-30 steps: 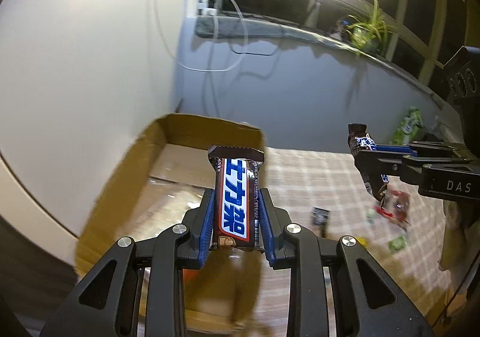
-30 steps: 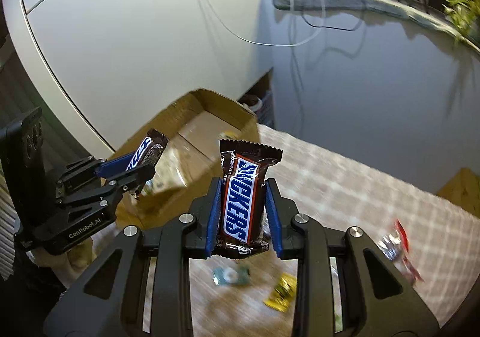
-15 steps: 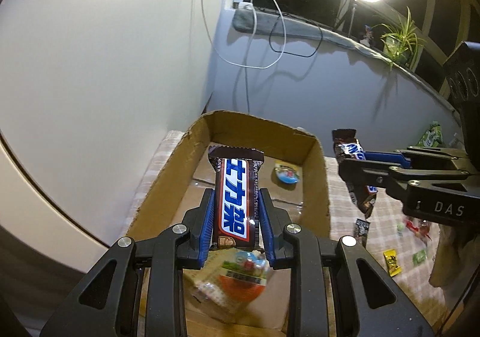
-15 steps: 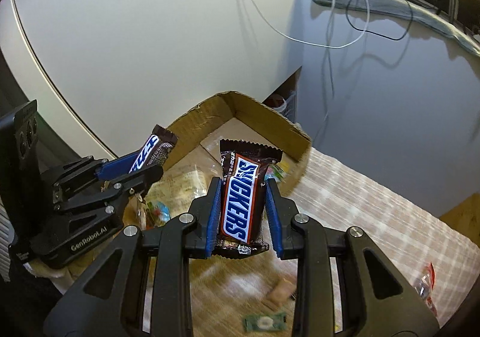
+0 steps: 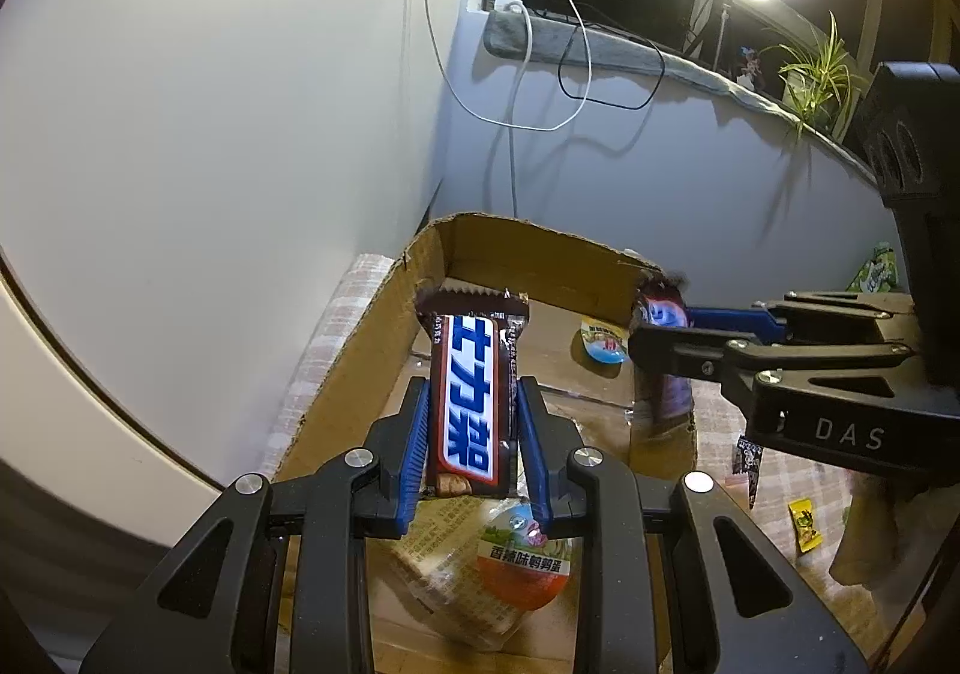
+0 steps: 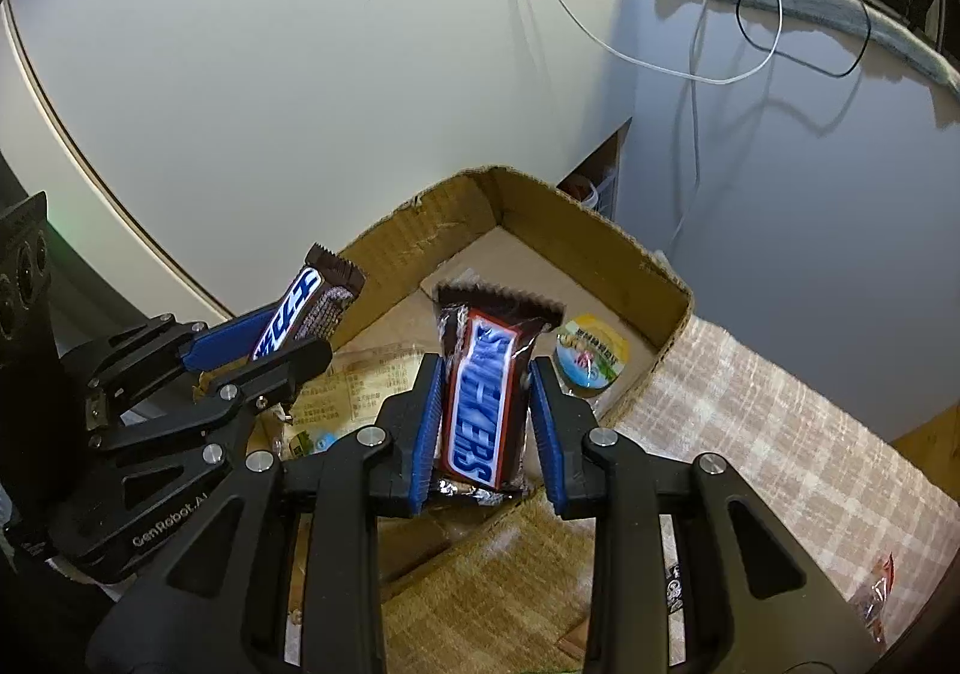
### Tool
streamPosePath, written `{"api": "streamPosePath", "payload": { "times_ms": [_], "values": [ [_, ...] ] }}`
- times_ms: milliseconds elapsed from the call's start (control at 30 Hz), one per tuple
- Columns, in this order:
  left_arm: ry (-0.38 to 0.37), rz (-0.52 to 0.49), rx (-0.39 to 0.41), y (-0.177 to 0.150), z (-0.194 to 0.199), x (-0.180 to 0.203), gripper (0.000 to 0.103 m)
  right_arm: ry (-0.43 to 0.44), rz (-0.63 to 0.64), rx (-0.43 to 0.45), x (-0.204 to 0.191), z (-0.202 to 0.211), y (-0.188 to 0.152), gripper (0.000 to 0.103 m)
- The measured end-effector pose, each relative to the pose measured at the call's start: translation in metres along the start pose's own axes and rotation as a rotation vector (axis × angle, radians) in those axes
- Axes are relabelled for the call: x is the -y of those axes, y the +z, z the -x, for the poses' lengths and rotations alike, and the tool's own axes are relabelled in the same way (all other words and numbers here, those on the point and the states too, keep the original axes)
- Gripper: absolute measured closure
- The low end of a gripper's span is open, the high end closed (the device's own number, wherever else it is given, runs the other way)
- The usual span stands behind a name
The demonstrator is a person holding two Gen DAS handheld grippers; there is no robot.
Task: Organize snacks
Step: 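Carry both Snickers bars to the cardboard box and release them inside, then grasp the green mint candy with the left gripper while the right gripper grasps the yellow candy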
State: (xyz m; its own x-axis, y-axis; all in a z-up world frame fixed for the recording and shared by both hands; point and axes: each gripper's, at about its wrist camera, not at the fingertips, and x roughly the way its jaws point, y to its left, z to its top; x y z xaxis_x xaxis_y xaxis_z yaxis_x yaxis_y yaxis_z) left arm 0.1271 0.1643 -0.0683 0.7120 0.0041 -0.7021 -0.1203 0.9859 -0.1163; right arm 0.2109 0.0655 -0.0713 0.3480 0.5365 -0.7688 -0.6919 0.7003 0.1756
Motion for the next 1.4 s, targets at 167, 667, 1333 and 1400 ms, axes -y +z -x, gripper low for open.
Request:
{"api": "streamPosePath", "payload": {
  "times_ms": [167, 667, 1333, 1400],
  "values": [
    [0.033, -0.004, 0.017, 0.000, 0.005, 0.000, 0.055, -0.027, 0.003, 0.040, 0.000, 0.011, 0.002, 0.033],
    [0.007, -0.005, 0.053, -0.003, 0.026, 0.010, 0.055, -0.058, -0.011, 0.081, 0.013, 0.047, -0.007, 0.027],
    [-0.187, -0.132, 0.011, -0.041, 0.042, 0.094, 0.055, -0.166, 0.017, 0.148, 0.066, 0.130, -0.096, 0.027],
    [-0.222, -0.148, -0.022, -0.049, 0.036, 0.105, 0.055, -0.169, -0.007, 0.127, 0.075, 0.134, -0.108, 0.027]
  ]
}}
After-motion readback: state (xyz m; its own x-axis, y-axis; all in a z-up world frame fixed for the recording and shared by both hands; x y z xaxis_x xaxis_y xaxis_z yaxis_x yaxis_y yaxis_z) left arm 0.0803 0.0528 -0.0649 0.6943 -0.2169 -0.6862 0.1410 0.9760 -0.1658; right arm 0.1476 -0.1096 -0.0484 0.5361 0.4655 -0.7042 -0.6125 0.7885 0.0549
